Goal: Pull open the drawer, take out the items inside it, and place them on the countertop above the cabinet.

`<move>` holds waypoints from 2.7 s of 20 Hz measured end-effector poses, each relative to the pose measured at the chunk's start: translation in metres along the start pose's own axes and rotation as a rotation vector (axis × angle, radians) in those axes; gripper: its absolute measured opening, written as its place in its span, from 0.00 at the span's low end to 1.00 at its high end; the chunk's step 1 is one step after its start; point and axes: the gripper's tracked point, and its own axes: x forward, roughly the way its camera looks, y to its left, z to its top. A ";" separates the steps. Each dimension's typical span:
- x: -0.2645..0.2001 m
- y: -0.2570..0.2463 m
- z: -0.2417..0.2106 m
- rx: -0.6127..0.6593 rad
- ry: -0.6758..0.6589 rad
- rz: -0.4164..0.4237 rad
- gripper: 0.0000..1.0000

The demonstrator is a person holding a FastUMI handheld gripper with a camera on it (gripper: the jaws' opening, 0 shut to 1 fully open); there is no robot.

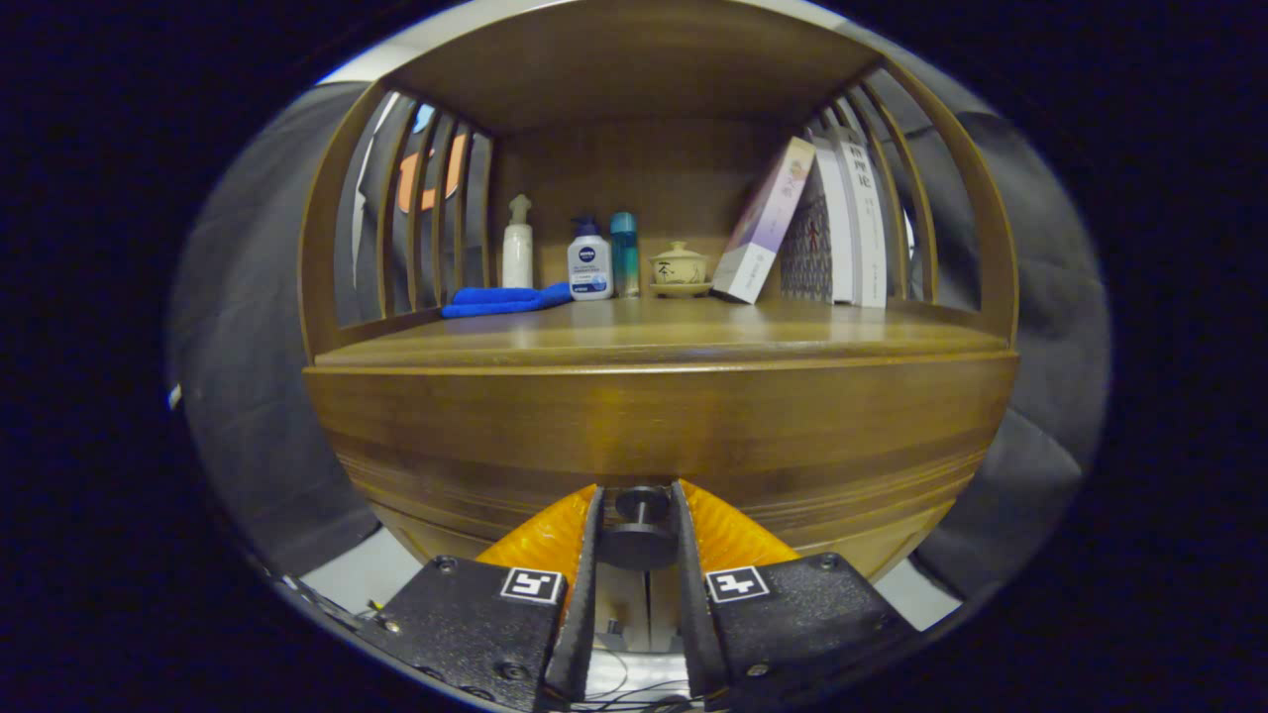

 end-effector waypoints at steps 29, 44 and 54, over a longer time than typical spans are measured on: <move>-0.173 -0.007 -0.053 -0.109 -0.035 0.080 0.17; -0.172 0.002 0.017 -0.123 0.032 0.110 0.56; -0.128 -0.005 -0.042 -0.153 0.054 0.044 0.57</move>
